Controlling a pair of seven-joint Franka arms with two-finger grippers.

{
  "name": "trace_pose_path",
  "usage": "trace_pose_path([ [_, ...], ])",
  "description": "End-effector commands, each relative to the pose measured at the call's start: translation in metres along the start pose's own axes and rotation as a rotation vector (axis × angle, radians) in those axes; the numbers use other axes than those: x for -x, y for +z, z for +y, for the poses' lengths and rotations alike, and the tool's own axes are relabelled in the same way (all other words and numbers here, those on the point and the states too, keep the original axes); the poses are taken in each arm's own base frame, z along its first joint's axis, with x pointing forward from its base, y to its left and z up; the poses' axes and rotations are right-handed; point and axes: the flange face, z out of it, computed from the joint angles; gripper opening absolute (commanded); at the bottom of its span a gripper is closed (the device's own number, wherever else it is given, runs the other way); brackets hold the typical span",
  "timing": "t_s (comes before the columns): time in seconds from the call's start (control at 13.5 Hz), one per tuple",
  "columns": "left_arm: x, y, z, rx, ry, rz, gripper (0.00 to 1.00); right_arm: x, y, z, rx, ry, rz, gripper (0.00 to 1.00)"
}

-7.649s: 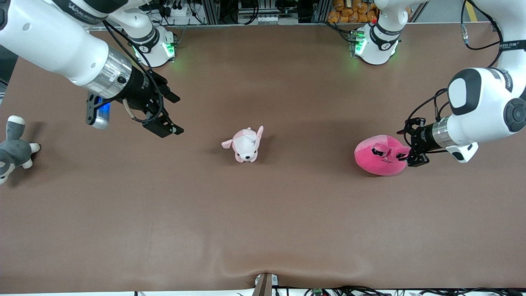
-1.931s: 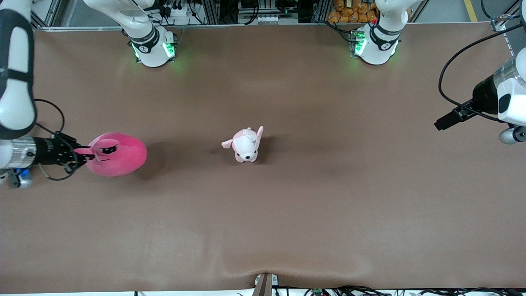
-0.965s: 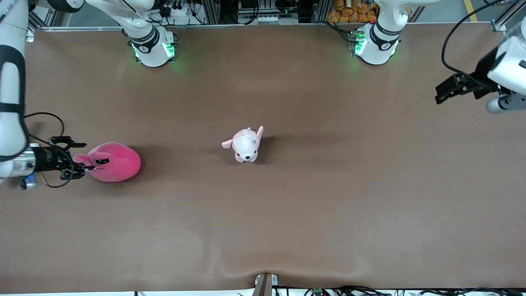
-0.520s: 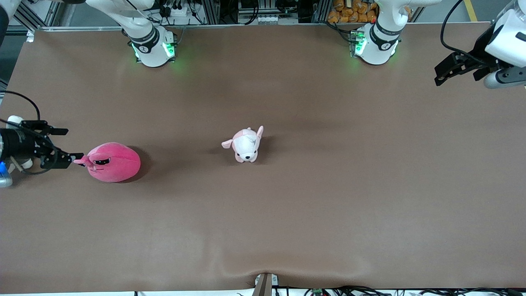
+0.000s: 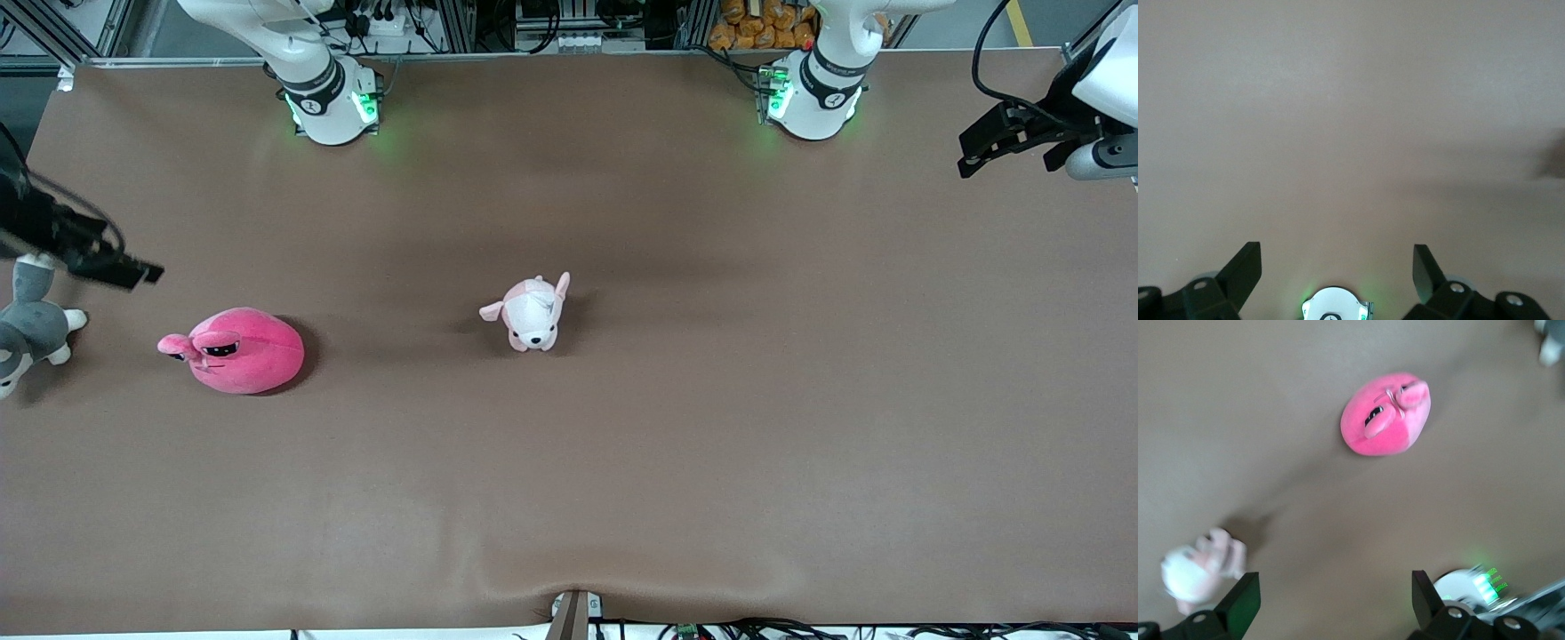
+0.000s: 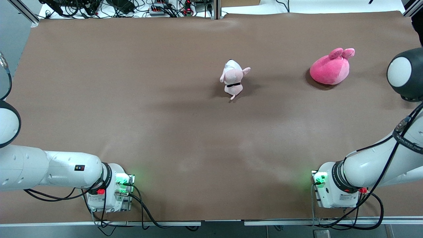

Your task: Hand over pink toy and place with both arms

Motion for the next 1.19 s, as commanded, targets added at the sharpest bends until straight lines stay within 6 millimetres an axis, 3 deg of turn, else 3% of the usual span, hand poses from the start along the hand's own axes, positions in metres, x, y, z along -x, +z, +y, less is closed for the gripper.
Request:
trace_pose_path([
  [0.0, 0.004, -0.004, -0.001, 0.015, 0.02, 0.011, 1.0, 0.026, -0.024, 0.033, 0.032, -0.283, 0.003, 1.0],
  [0.22, 0.005, -0.004, -0.012, 0.016, -0.002, 0.01, 1.0, 0.024, -0.003, 0.077, -0.016, -0.299, -0.017, 1.0],
  [0.37, 0.004, -0.002, -0.017, 0.015, 0.013, 0.005, 1.0, 0.031, 0.008, 0.102, -0.038, -0.521, 0.046, 1.0],
  [1.11, 0.0, -0.011, -0.031, 0.018, -0.003, 0.017, 1.0, 0.043, 0.002, 0.11, 0.04, -0.544, 0.082, 1.0],
])
